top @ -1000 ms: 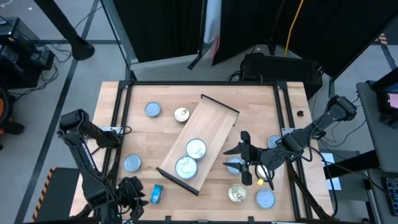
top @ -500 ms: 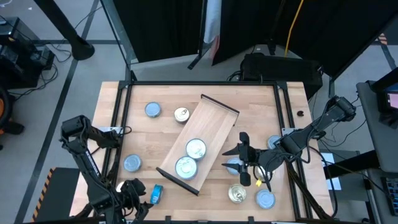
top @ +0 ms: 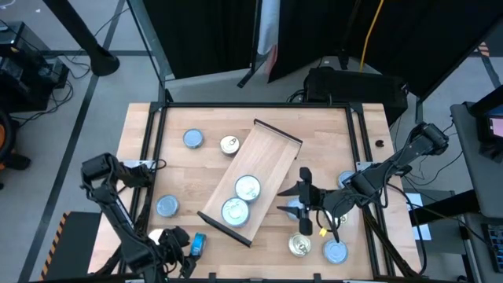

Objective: Stack canned seafood by type on shelf
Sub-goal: Stack the light blue tuna can on top of the other light blue tuna can

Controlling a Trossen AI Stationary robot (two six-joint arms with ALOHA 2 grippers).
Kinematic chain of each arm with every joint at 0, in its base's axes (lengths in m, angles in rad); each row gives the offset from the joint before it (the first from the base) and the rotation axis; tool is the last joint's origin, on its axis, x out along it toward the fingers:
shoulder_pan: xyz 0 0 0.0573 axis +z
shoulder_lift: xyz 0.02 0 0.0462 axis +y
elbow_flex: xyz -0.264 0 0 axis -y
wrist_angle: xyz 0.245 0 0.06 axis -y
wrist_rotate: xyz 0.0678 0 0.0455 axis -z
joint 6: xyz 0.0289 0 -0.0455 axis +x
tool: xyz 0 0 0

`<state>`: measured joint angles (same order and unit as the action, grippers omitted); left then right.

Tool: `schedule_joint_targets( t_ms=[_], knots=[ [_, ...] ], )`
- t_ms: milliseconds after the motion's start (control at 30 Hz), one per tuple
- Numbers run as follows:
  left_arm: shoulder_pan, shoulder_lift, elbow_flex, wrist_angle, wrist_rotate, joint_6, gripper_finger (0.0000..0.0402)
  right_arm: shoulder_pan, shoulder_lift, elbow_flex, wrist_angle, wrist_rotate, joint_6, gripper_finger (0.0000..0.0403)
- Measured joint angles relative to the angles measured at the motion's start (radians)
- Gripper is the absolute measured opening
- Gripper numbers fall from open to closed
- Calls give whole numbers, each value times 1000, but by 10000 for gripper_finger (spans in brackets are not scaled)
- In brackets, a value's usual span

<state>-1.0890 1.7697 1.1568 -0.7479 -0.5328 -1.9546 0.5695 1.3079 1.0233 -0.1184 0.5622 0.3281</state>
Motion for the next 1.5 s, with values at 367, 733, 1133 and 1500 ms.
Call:
schedule_joint_targets(
  t_ms=[367, 733, 1133, 1500],
  knots=[
    [44, 43, 0, -3, -22, 32, 338, -8, 0, 0, 12, 44, -26, 169],
    [48, 45, 2, -26, 29, 115, 189, -8, 0, 0, 14, 44, -34, 169],
    [33, 44, 160, -232, 146, 308, 136, -8, 0, 0, 14, 43, -42, 169],
    [-17, -64, 481, -264, -6, 712, 136, -8, 0, 0, 17, 43, -85, 169]
  ],
)
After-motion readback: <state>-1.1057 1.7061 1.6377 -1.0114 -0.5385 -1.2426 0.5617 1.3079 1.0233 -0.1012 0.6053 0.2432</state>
